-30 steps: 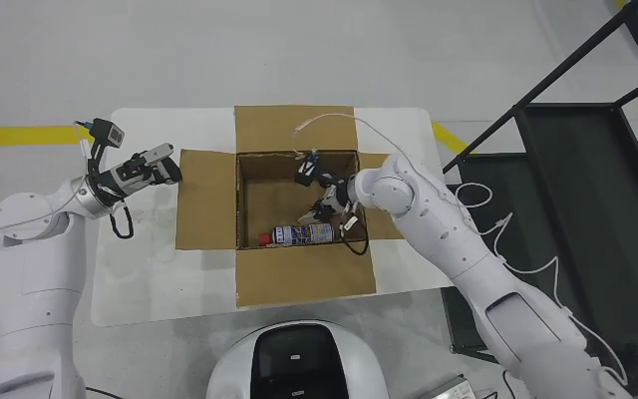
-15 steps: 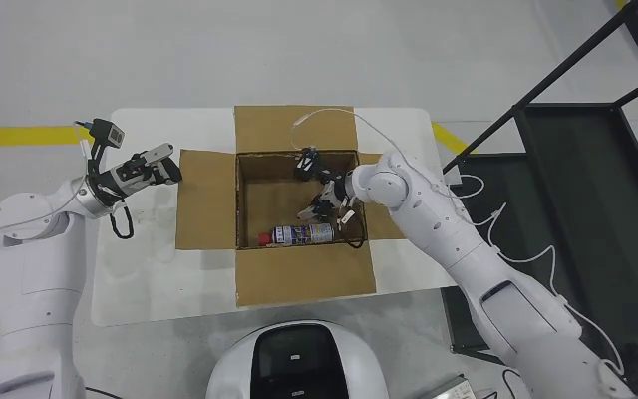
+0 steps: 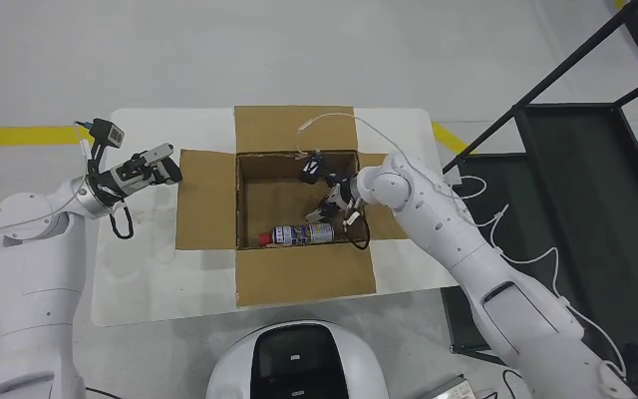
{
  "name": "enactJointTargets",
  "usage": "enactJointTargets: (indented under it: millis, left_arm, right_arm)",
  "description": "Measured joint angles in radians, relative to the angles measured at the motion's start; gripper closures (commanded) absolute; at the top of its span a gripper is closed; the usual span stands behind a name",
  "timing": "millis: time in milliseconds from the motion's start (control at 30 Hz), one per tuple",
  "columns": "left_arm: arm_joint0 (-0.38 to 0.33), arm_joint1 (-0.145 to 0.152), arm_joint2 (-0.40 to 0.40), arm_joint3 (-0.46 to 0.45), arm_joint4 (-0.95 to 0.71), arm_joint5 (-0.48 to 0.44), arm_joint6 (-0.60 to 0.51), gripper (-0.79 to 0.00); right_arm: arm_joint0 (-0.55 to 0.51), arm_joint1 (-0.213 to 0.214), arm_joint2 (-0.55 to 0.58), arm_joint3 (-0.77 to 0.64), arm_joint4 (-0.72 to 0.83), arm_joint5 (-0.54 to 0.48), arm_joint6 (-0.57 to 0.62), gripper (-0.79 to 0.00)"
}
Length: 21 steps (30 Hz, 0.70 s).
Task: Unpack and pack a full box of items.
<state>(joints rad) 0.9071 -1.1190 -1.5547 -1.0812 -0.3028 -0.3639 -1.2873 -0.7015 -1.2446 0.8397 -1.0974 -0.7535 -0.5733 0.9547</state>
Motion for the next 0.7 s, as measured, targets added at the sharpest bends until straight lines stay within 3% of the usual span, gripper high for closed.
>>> enactJointTargets:
  millis: [333,400,700]
  left_arm:
    - [0.0,0.0,0.0,0.0,0.0,0.0,0.0,-0.785]
    - [0.0,0.0,0.0,0.0,0.0,0.0,0.0,-0.785]
    - [0.0,0.0,0.0,0.0,0.0,0.0,0.0,-0.785]
  right_arm:
    - [0.057,-0.028,-0.069,0.1,-0.03,0.013,0.006,-0.785]
    - [0.069,-0.038,-0.091,0.131,-0.041,0.012,-0.011,-0.711]
    - [0.126,-0.082,-0.165,0.264,-0.103,0.019,-0.08,-0.542]
